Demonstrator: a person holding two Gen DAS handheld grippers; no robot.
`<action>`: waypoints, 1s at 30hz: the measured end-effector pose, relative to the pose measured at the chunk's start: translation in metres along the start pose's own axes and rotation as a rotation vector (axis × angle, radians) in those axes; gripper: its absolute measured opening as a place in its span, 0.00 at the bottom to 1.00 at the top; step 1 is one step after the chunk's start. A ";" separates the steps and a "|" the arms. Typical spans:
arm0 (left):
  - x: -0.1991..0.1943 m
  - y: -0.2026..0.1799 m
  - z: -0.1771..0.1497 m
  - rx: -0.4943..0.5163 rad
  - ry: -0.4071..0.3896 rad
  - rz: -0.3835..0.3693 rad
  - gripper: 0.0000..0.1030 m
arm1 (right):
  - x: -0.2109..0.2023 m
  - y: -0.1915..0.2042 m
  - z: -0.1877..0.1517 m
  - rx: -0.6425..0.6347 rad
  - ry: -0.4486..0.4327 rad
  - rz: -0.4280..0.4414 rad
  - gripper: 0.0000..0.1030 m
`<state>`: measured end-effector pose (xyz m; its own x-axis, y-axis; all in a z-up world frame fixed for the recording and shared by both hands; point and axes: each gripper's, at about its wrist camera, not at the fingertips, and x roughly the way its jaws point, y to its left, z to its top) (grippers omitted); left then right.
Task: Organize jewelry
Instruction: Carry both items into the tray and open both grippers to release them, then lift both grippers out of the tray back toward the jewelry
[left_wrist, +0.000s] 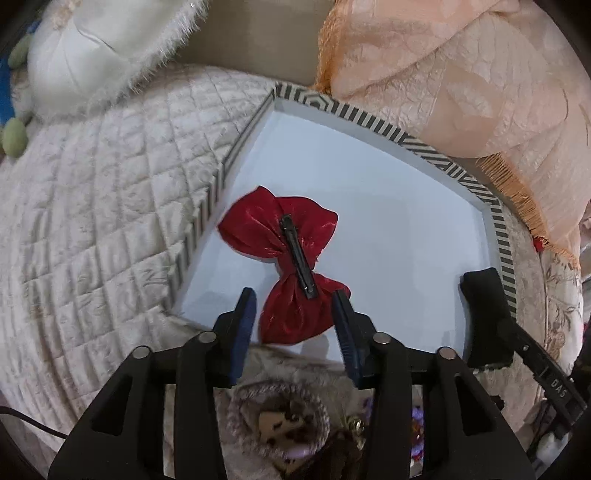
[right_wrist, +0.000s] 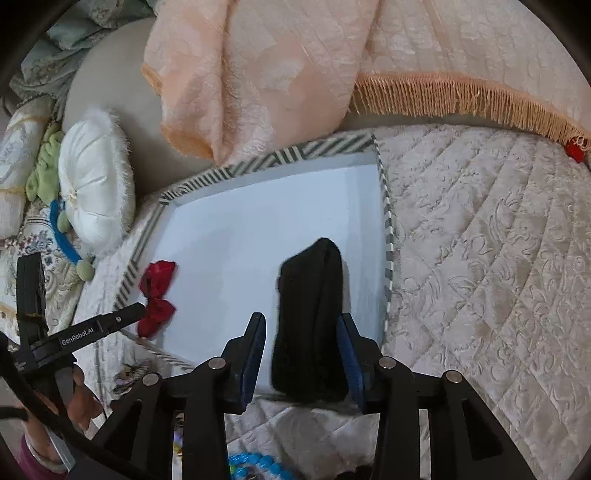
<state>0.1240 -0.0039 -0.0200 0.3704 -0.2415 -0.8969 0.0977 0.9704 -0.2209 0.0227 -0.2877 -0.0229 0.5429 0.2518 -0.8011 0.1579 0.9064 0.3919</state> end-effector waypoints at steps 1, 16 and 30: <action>-0.008 0.000 -0.003 -0.003 -0.017 0.001 0.50 | -0.006 0.000 -0.003 -0.003 -0.007 0.005 0.37; -0.094 -0.016 -0.064 0.066 -0.205 0.115 0.51 | -0.077 0.053 -0.062 -0.129 -0.108 -0.052 0.59; -0.127 -0.029 -0.115 0.096 -0.268 0.132 0.51 | -0.114 0.063 -0.100 -0.125 -0.148 -0.074 0.59</action>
<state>-0.0322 -0.0006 0.0565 0.6150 -0.1188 -0.7795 0.1142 0.9916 -0.0610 -0.1119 -0.2251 0.0481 0.6503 0.1386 -0.7469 0.1033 0.9579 0.2677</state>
